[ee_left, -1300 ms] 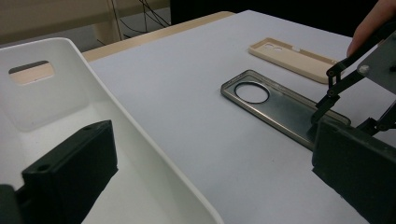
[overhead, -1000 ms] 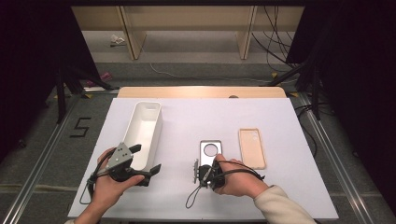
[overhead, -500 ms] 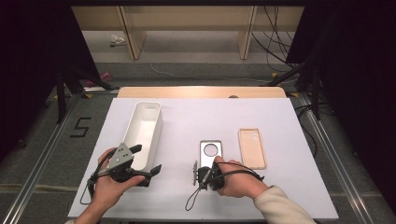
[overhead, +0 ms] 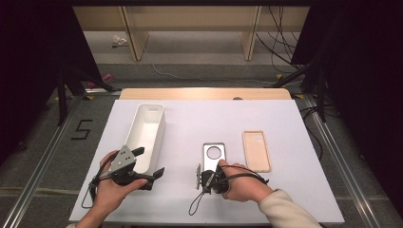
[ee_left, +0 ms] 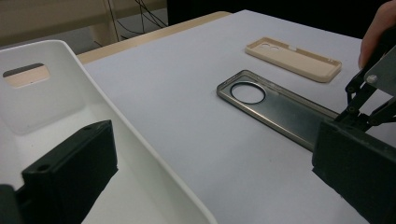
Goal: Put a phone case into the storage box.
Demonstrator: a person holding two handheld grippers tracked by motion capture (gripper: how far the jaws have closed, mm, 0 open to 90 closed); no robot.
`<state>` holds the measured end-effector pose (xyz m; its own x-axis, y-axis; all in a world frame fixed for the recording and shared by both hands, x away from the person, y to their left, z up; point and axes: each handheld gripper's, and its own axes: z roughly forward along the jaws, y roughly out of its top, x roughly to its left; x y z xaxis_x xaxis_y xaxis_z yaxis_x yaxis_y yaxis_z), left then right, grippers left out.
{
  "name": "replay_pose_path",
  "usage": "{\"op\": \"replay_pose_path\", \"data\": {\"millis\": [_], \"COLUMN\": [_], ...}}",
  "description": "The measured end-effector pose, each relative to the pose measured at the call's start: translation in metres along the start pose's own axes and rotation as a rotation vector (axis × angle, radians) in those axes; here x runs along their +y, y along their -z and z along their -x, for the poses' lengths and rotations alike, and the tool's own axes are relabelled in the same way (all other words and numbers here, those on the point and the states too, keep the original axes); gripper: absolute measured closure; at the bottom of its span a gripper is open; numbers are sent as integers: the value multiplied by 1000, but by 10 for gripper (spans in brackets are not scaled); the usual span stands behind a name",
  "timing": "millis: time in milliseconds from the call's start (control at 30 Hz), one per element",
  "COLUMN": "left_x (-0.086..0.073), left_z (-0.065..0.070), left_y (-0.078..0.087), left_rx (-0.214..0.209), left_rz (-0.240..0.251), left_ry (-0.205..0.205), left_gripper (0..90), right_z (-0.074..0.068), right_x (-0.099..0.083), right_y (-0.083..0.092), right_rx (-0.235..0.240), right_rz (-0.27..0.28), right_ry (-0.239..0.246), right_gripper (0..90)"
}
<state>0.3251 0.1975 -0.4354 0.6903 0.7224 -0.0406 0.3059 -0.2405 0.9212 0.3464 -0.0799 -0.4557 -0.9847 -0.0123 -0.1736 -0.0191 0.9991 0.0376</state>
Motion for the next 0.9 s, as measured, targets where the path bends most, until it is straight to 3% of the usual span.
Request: {"op": "replay_pose_path", "data": {"millis": [300, 500, 600, 767, 867, 900], "left_x": [0, 0, 0, 0, 1, 3], "left_z": [0, -1, -1, -1, 0, 1], "left_y": [0, 0, 0, 0, 0, -1], "left_rx": [0, -2, -1, 1, -2, -4], "left_rz": [2, 4, 5, 6, 3, 0], "left_ry": [6, 8, 10, 17, 22, 23], "left_gripper": [0, 0, 0, 4, 5, 5], "right_z": [1, 6, 6, 10, 11, 13], "right_x": [-5, -15, -18, -32, -35, -40], "right_y": [4, 12, 14, 22, 25, 27], "right_rx": [5, 13, 13, 24, 28, 19], "right_rz": [56, 171, 201, 319, 344, 406], "right_ry": [-30, -80, -98, -145, -167, -173], "right_gripper": [887, 888, 889, 890, 891, 891]}}
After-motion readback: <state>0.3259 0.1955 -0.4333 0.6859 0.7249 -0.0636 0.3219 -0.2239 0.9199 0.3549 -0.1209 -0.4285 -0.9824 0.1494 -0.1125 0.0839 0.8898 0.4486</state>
